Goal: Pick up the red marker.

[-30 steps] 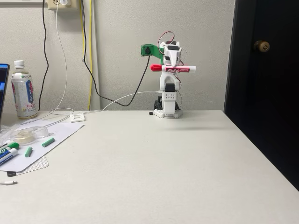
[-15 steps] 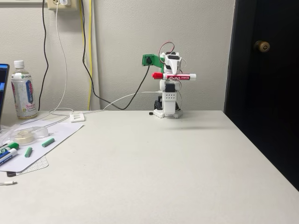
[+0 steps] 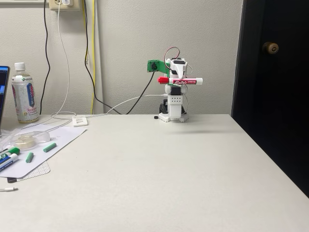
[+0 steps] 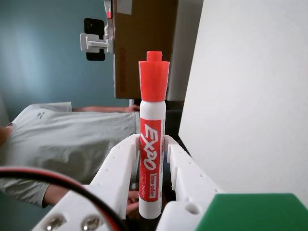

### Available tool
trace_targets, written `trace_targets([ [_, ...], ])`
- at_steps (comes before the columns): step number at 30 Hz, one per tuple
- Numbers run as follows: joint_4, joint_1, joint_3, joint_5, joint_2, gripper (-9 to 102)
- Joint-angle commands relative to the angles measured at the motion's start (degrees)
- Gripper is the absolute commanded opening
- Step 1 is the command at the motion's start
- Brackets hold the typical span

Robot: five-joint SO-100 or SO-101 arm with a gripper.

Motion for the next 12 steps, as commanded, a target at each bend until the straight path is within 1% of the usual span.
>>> trace_targets([
  [1, -1.3, -0.3, -0.4, 0.4, 0.4, 3],
  [12, -2.3, -0.4, -0.4, 1.0, -0.4, 3],
])
